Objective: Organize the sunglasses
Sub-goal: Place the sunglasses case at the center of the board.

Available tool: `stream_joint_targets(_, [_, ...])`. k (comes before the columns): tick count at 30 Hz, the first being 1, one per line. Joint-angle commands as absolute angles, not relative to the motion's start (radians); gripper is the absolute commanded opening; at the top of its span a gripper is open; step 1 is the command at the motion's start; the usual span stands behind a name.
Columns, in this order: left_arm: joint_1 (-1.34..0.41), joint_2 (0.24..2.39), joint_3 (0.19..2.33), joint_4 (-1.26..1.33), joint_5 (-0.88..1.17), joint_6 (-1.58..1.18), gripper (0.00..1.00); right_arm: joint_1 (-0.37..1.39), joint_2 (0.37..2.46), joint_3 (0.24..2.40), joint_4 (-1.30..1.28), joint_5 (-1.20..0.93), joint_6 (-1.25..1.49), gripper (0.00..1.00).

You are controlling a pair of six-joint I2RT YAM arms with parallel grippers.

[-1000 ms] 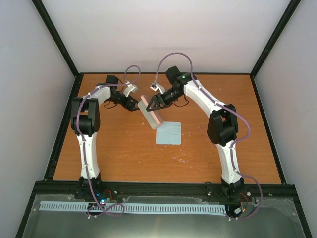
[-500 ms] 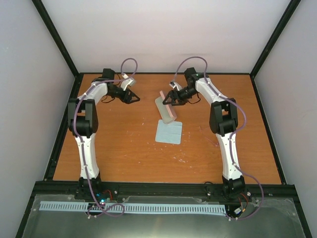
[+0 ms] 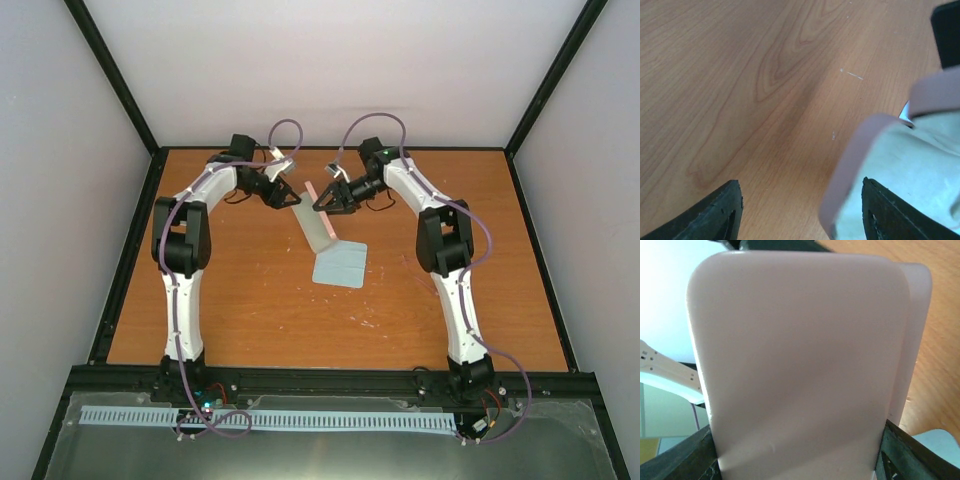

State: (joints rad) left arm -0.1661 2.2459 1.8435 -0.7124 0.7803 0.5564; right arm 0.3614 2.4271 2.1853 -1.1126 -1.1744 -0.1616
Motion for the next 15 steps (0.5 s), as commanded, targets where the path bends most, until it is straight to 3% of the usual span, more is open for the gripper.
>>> stream_joint_targets(1, [-0.160, 2.250, 1.885, -0.678, 0.770, 0.545, 0.65, 0.388, 2.394, 2.215, -1.162, -1.268, -0.213, 0.11])
stream_joint_targets(7, [-0.160, 2.249, 1.875, -0.688, 0.791, 0.569, 0.46, 0.408, 2.389, 2.216, -1.167, -1.267, -0.215, 0.11])
stream_joint_targets(12, [-0.162, 2.242, 1.850, -0.700, 0.826, 0.575, 0.44, 0.411, 2.382, 2.218, -1.143, -1.274, -0.195, 0.11])
stream_joint_targets(15, [-0.166, 2.238, 1.843, -0.705, 0.848, 0.575, 0.36, 0.412, 2.383, 2.218, -1.140, -1.276, -0.195, 0.12])
